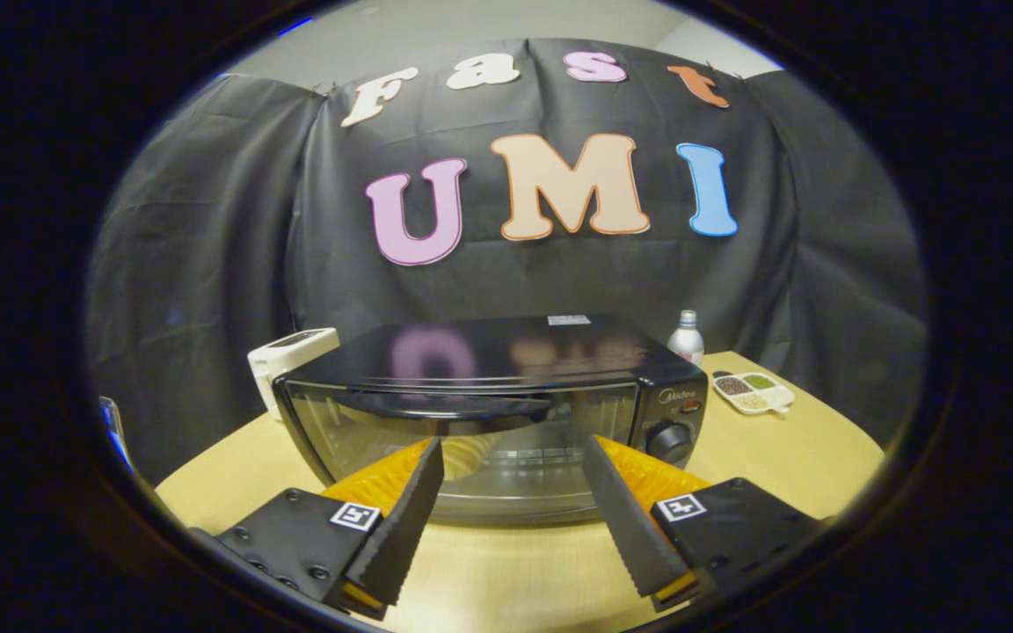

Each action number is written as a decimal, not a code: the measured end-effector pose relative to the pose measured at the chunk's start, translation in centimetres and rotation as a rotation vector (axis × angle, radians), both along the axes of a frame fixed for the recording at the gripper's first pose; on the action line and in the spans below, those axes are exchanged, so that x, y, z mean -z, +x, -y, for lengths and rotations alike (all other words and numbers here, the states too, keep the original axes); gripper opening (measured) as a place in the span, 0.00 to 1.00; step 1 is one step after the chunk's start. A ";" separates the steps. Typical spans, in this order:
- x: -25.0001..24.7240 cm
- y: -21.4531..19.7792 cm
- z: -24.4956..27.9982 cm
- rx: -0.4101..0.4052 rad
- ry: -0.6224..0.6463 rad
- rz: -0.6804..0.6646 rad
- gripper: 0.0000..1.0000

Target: Open the toaster oven, put the food inside, and close the toaster oven door.

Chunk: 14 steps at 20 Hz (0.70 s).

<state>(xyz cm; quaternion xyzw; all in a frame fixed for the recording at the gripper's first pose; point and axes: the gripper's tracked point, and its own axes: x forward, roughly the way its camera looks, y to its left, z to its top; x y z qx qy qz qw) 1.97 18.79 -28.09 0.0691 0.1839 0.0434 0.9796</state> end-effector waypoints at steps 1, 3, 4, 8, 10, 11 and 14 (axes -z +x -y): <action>-0.7 -0.5 0.2 -0.003 0.004 0.008 0.98; -2.7 -1.3 0.7 -0.007 0.004 0.038 0.98; -3.9 -1.6 0.9 -0.013 0.003 0.052 0.98; -8.0 -2.6 1.6 -0.057 0.005 0.091 0.98; -9.8 -2.8 3.1 -0.049 -0.033 0.112 0.98; -10.7 -2.7 4.0 -0.037 -0.062 0.126 0.98; -13.0 -2.8 5.3 -0.022 -0.095 0.155 0.98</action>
